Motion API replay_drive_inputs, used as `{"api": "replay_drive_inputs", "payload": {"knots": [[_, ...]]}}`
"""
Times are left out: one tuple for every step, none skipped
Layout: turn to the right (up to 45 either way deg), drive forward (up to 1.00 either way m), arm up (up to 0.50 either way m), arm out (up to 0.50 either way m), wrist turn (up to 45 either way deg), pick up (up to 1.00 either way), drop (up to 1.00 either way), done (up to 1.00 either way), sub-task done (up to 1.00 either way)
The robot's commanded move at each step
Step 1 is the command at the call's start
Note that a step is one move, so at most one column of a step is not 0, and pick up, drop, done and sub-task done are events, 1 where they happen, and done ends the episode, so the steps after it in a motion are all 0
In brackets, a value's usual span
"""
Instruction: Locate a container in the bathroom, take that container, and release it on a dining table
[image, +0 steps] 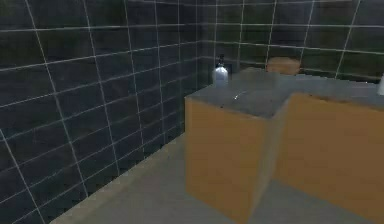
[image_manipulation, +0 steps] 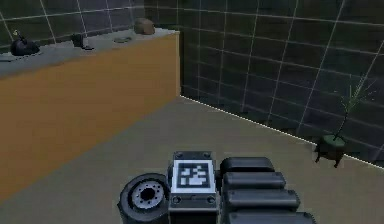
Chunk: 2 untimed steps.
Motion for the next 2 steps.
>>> {"api": "replay_drive_inputs", "payload": {"knots": [[-45.0, 0.00, 0.00, 0.00, 0.0, 0.00, 0.00, 0.00, 0.00], [-24.0, 0.00, 0.00, 0.00, 0.0, 0.00, 0.00, 0.00, 0.00]]}}
